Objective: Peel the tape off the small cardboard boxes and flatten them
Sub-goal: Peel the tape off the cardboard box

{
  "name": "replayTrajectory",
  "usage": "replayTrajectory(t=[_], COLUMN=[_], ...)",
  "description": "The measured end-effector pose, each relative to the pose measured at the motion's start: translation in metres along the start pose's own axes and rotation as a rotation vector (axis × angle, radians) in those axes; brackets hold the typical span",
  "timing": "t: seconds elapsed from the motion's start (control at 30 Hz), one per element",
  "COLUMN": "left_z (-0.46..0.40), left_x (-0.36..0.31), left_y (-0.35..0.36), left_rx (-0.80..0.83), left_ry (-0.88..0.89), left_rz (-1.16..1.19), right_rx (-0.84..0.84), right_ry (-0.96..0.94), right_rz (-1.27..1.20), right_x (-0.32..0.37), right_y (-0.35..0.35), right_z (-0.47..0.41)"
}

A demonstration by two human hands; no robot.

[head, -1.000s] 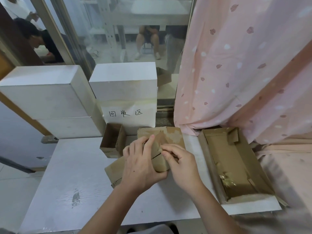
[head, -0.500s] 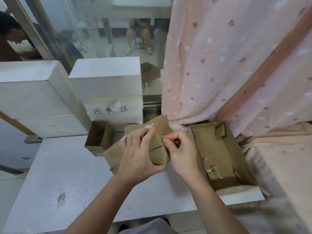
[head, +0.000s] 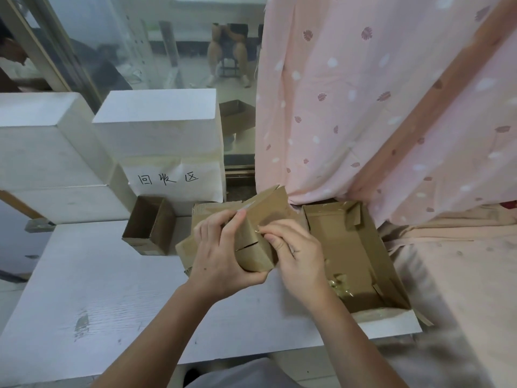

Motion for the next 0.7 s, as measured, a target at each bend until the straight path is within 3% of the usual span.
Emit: replayTrajectory(t=[0.13, 0.2, 0.4, 0.57, 0.7], left_z=[-0.001, -0.002, 0.000, 0.004, 0.007], left_x=[-0.001, -0.003, -0.004, -0.005, -0.007], left_y=[-0.001, -0.001, 0.000, -0.004, -0.004], left_rx=[-0.020, -0.031, -0.011, -0.002, 0.011], left_ry=[0.026, 0.043, 0.064, 0.071, 0.064], left_rz=[-0.027, -0.053, -0.101, -0.123, -0.122], right_rx=[0.110, 0.152, 0.192, 0.232, 0.144], right_ry=[0.226, 0.273, 0.243, 0.353, 0.333], right_rz=[-0.217, -0.209, -0.071, -0.082, -0.013], right_x=[-0.012, -0.018, -0.016, -0.026, -0.029], right_y=[0.002, 0.005, 0.008, 0.012, 0.012], right_z=[-0.005, -0.007, -0.010, -0.010, -0.010])
Point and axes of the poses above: each hand's wrist, its own z-axis away from the middle knuckle, its own y-axis out of the palm, x = y × z, the point moved 6 cm from there along -z, towards the middle knuckle, and after that the axes turned 14 degrees about z, right-handed, at the moved point
